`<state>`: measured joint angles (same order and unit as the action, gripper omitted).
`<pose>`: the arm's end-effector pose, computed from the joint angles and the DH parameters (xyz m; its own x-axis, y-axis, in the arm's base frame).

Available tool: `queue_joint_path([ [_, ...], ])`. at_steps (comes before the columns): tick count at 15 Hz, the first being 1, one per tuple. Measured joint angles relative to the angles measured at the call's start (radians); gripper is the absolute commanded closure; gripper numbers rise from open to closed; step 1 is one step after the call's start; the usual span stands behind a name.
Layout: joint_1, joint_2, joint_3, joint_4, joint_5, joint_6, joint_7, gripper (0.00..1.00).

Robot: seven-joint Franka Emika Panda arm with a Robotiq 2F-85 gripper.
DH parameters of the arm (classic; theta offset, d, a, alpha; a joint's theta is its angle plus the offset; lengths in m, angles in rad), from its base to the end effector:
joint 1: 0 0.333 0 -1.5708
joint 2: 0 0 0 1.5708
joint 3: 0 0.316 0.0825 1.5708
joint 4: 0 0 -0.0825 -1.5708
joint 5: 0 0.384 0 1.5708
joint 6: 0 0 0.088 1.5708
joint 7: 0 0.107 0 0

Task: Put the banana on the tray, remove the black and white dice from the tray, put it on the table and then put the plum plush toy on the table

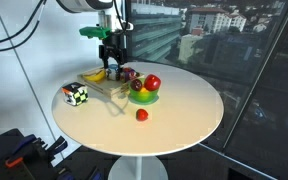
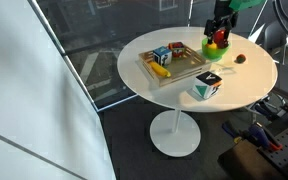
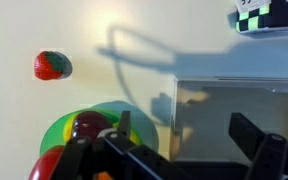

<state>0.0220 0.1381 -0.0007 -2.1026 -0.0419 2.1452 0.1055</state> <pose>0.5548 0.0101 0.3460 0.9939 -0.0614 -0.0917 -0.0577 -0.9974 0.0428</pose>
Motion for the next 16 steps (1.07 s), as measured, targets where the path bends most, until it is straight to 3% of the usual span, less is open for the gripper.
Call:
queue_joint_path([
  [6,-0.035,0.013,-0.039,0.017,0.0,0.015,0.029,0.0],
  [16,-0.052,0.073,-0.07,0.019,-0.018,0.159,0.029,0.0],
])
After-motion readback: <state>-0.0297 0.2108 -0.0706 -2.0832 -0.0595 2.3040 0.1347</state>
